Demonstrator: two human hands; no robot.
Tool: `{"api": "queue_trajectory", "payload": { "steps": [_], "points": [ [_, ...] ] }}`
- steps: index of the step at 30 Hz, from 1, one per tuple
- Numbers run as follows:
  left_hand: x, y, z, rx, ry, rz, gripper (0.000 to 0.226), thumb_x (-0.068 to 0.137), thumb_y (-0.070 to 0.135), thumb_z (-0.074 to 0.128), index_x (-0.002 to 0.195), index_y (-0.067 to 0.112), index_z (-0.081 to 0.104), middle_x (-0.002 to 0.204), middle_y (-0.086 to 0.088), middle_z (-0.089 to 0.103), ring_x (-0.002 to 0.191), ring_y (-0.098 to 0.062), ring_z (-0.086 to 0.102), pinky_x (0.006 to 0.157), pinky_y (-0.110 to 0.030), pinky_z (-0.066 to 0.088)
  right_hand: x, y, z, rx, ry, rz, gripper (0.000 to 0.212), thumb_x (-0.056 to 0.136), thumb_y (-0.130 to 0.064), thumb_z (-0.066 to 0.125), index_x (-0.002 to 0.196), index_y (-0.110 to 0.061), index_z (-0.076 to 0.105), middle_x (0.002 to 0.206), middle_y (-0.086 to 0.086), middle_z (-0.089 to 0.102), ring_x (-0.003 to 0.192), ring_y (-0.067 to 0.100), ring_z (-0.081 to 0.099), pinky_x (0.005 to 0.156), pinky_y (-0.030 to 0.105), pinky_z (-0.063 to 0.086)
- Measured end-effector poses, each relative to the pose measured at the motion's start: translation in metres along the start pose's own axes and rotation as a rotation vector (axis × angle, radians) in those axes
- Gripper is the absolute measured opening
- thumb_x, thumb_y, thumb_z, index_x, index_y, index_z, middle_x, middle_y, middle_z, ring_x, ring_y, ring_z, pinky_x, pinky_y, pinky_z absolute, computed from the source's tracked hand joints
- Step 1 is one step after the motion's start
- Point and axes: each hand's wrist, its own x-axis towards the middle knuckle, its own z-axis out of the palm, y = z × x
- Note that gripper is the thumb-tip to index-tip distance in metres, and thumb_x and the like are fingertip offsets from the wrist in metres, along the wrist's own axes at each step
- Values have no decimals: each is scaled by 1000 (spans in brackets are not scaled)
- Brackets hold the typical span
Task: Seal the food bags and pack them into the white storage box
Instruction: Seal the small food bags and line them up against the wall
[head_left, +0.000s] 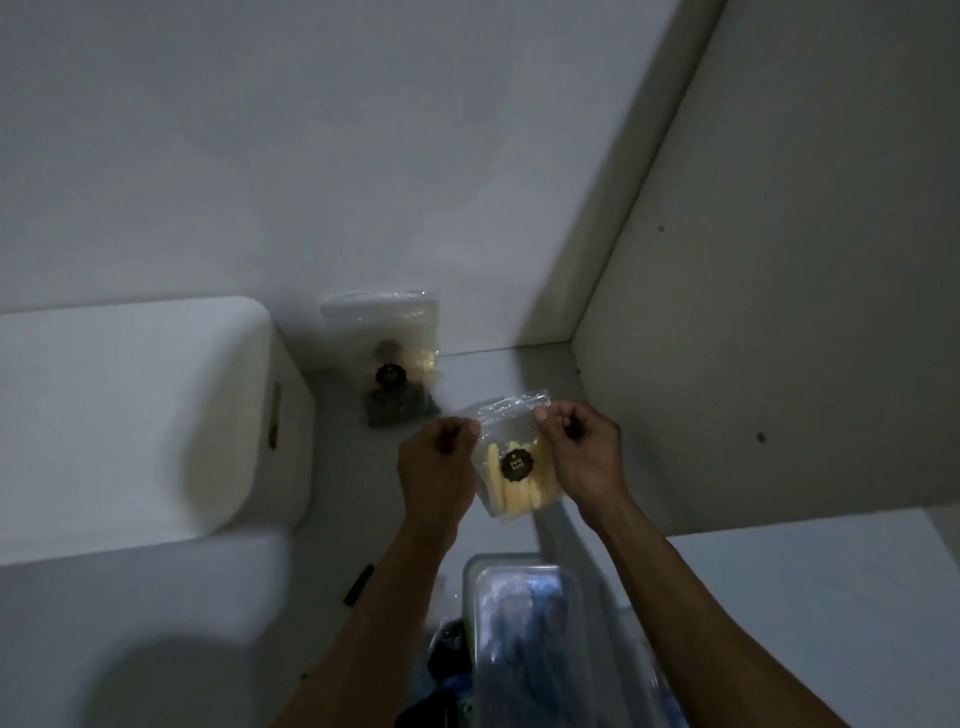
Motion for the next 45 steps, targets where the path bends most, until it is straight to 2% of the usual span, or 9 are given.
{"api": "queue_trajectory", "payload": {
  "steps": [4, 7, 12, 16, 23, 31, 34, 39, 45],
  "points": [
    [-25, 29, -37, -85, 16, 136, 12, 87, 18, 71, 75, 18, 71, 73, -10, 70, 67, -11, 61, 65, -25, 50, -37, -38, -4, 41, -69, -100, 5, 89, -22, 72, 85, -23, 72, 85, 1, 73, 81, 11, 65, 81, 34, 55],
    [-44, 44, -64, -39, 42, 251, 10, 85, 27, 70, 83, 18, 75, 73, -1, 72, 70, -13, 66, 68, -34, 53, -65, -63, -8, 14, -149, -184, 1, 89, -24, 72, 89, -24, 72, 87, -4, 73, 85, 11, 66, 86, 35, 56],
    [-99, 68, -114, -42, 44, 444, 10, 89, 17, 69, 96, 13, 76, 86, 4, 75, 81, -12, 69, 71, -24, 55, -128, -102, -13, -108, -252, -346, 11, 83, -32, 76, 93, -27, 73, 91, -8, 74, 91, 9, 68, 88, 39, 57],
    [-140, 76, -141, -20, 29, 469, 9, 89, 17, 69, 88, 24, 74, 85, 11, 73, 80, 0, 65, 66, -8, 47, -170, -118, -17, -218, -322, -478, 12, 82, -24, 79, 92, -22, 73, 86, -8, 72, 82, 4, 65, 80, 34, 55],
    [-181, 82, -165, 21, 51, 483, 5, 88, 23, 69, 86, 25, 73, 85, 12, 72, 87, -4, 65, 77, -28, 54, -219, -146, -16, -428, -380, -651, 12, 81, -27, 80, 90, -23, 73, 83, -10, 72, 81, 5, 67, 76, 32, 56],
    [-194, 96, -174, 30, -3, 520, 8, 89, 22, 68, 85, 25, 75, 82, 11, 73, 82, -4, 66, 75, -25, 51, -233, -183, -14, -668, -473, -768, 14, 89, -32, 72, 91, -18, 73, 83, -11, 69, 81, 5, 64, 79, 31, 54],
    [-196, 102, -173, 14, -20, 535, 8, 90, 21, 68, 87, 23, 75, 83, 8, 73, 82, -6, 66, 72, -22, 49, -235, -191, -16, -683, -474, -788, 5, 91, -30, 70, 88, -26, 68, 85, -11, 69, 84, 8, 64, 82, 34, 55],
    [-198, 105, -172, 4, -36, 536, 7, 90, 20, 68, 89, 21, 74, 86, 5, 73, 84, -9, 66, 72, -19, 48, -236, -192, -16, -705, -464, -807, 10, 93, -32, 66, 85, -25, 64, 84, -11, 67, 85, 10, 63, 80, 35, 54],
    [-197, 106, -179, -45, -33, 539, 8, 91, 22, 67, 91, 19, 74, 86, 6, 73, 83, -9, 66, 73, -22, 51, -239, -195, -9, -639, -496, -770, 11, 93, -30, 67, 88, -20, 69, 84, -8, 69, 81, 6, 63, 75, 25, 50]
  ]
}}
